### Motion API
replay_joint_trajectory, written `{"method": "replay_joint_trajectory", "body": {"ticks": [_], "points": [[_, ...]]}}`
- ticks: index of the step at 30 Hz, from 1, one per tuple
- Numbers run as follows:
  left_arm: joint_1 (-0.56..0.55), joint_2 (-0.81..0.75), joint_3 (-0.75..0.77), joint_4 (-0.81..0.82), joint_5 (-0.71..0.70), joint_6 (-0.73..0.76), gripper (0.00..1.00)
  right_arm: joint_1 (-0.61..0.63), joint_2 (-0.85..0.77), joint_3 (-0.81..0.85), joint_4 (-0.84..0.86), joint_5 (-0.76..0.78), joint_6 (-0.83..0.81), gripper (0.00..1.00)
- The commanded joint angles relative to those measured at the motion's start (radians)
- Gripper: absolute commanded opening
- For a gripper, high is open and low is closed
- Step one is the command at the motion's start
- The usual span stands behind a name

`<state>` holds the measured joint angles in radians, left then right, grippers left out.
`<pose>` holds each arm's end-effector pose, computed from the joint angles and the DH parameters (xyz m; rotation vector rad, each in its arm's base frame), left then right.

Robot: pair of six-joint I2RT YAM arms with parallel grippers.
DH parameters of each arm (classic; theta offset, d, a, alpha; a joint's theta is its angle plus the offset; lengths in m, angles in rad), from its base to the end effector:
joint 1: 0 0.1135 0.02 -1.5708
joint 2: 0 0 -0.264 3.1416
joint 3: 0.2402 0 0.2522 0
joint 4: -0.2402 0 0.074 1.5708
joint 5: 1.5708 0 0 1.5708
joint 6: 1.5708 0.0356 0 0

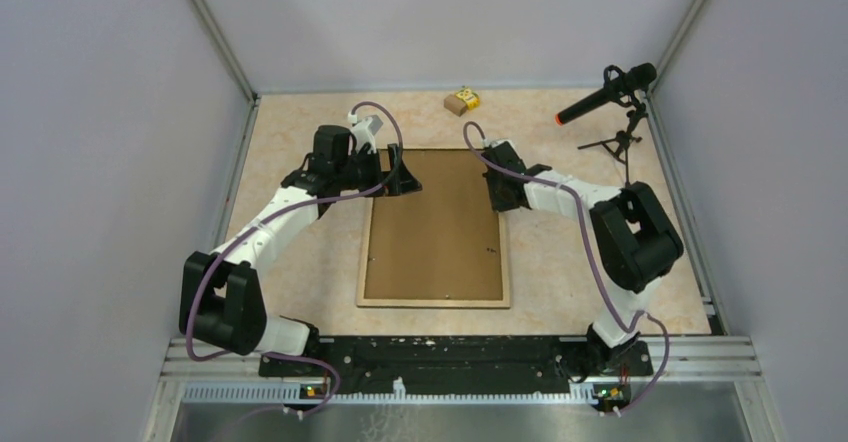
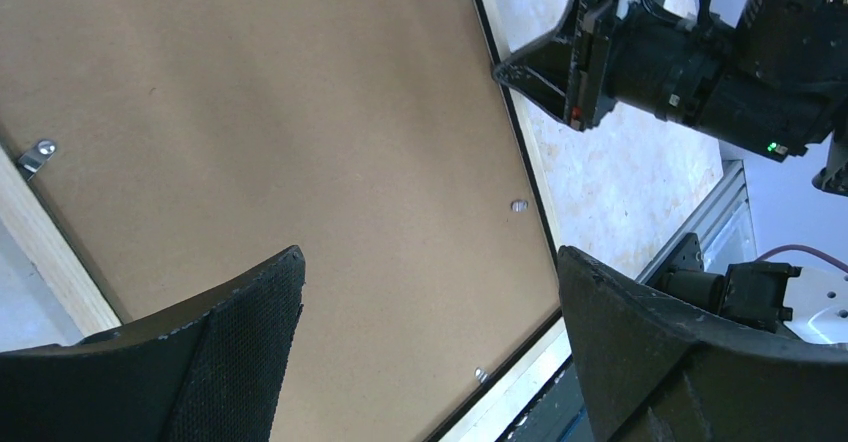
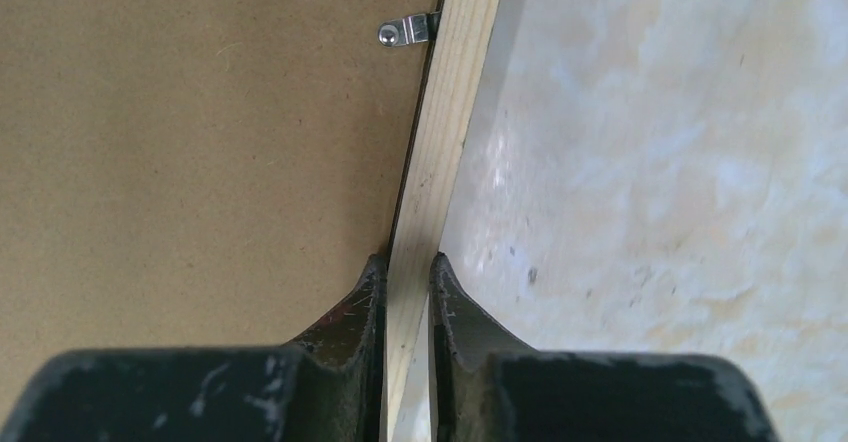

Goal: Put the photo into the frame

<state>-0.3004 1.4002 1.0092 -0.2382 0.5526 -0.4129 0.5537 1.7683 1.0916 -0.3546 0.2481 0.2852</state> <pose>0.2895 -0.1092 0.2744 0.1976 2.2638 -0.9973 0.3075 0.1798 0.1726 -0.2543 2.5403 -0.0033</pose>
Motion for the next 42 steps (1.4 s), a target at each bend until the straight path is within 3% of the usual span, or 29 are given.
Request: {"method": "replay_joint_trajectory", "body": {"ticks": [1, 3, 7, 11, 15, 19, 26, 35, 42], "points": [[0.006, -0.015, -0.003, 0.032, -0.001, 0.009, 0.98, -0.003, 0.108, 0.074, 0.012, 0.063, -0.192, 0.07], [0.006, -0.013, -0.003, 0.030, -0.003, 0.011, 0.98, -0.005, 0.117, 0.131, -0.051, 0.076, -0.162, 0.14], [0.006, -0.011, 0.001, 0.028, -0.005, 0.013, 0.98, -0.002, 0.016, 0.152, -0.133, 0.043, -0.084, 0.44], [0.007, -0.007, 0.002, 0.027, 0.005, 0.009, 0.98, 0.011, -0.158, 0.079, -0.179, 0.031, -0.038, 0.54], [0.007, -0.009, -0.001, 0.035, 0.020, 0.003, 0.98, 0.012, -0.318, -0.074, -0.129, -0.104, 0.006, 0.63], [0.007, -0.024, -0.003, 0.040, 0.033, -0.002, 0.98, 0.026, -0.438, -0.227, -0.023, -0.226, 0.040, 0.66], [0.007, -0.002, -0.021, 0.077, 0.083, -0.030, 0.98, 0.085, -0.549, -0.339, -0.020, -0.204, 0.076, 0.72], [0.007, -0.013, -0.027, 0.083, 0.078, -0.029, 0.98, 0.119, -0.465, -0.359, -0.028, -0.151, 0.091, 0.77], [0.007, -0.016, -0.028, 0.080, 0.063, -0.021, 0.98, 0.135, -0.400, -0.336, 0.002, -0.124, 0.054, 0.71]]}}
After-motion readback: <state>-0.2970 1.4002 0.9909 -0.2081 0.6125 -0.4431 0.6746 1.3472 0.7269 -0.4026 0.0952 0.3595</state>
